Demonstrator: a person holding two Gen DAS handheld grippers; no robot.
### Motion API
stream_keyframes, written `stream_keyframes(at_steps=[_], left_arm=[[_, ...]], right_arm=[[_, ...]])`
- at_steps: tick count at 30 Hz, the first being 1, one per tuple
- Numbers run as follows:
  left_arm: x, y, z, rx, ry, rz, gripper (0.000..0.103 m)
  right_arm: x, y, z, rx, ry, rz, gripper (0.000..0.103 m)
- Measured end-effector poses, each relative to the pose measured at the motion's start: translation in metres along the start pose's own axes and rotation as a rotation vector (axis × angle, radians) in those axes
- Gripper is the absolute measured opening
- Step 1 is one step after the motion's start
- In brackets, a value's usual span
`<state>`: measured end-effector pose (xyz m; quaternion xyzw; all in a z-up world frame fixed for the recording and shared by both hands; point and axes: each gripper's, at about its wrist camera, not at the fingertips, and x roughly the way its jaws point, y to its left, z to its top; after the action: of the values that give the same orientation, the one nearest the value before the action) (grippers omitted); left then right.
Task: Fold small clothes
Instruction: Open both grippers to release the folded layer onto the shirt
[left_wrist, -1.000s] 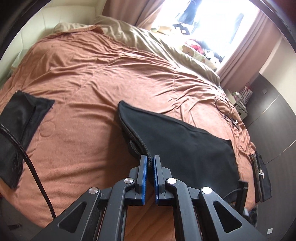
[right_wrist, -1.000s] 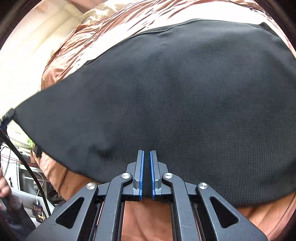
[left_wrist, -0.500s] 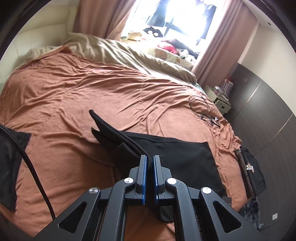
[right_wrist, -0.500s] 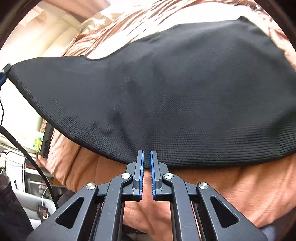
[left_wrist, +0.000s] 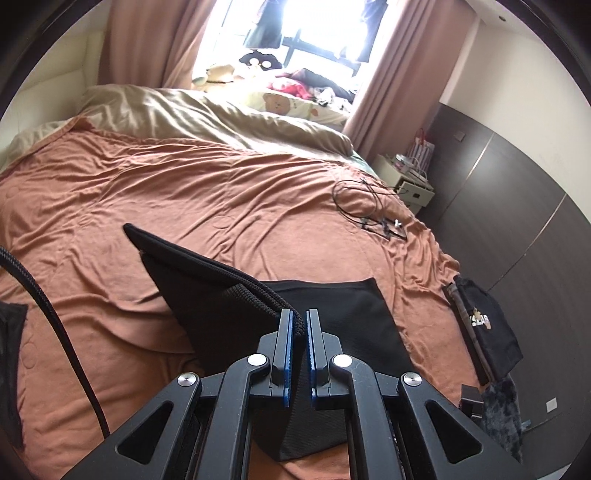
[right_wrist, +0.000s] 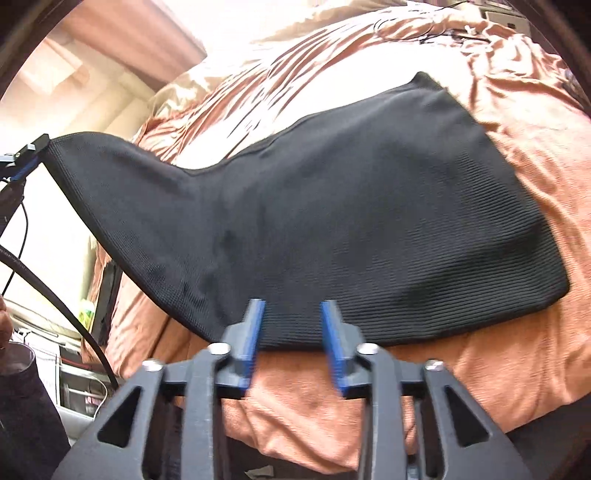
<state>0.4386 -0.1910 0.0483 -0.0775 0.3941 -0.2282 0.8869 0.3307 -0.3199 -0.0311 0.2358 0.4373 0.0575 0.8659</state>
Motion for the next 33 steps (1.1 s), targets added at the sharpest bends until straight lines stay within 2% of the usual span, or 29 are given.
stream_keyframes(at_steps=[3,13,15,22,26,30,33], left_arm=[[0.008,-0.017,0.003,0.022,0.008,-0.017,0.007],[0.050,-0.084,0.002,0.107,0.069,-0.087,0.007],[0.059,-0.100,-0.001,0.127,0.086,-0.126,0.000],[0.085,-0.162,-0.030,0.276,0.165,-0.192,0.000],[0.093,-0.154,-0.039,0.297,0.200,-0.147,0.000],[0.102,-0.122,-0.042,0.232,0.230,-0.095,0.003],[0.106,-0.096,-0.044,0.182,0.246,-0.053,0.010]], right_arm=[[-0.014,-0.002,-0.003,0.013,-0.030,-0.002,0.045],[-0.068,-0.045,-0.013,0.099,-0.098,-0.014,0.045],[-0.078,-0.052,-0.016,0.115,-0.108,-0.017,0.045],[-0.100,-0.079,-0.028,0.179,-0.128,-0.048,0.045],[-0.101,-0.087,-0.032,0.192,-0.118,-0.042,0.045],[-0.088,-0.089,-0.022,0.189,-0.105,-0.017,0.045],[-0.074,-0.086,-0.012,0.174,-0.095,0.015,0.045]])
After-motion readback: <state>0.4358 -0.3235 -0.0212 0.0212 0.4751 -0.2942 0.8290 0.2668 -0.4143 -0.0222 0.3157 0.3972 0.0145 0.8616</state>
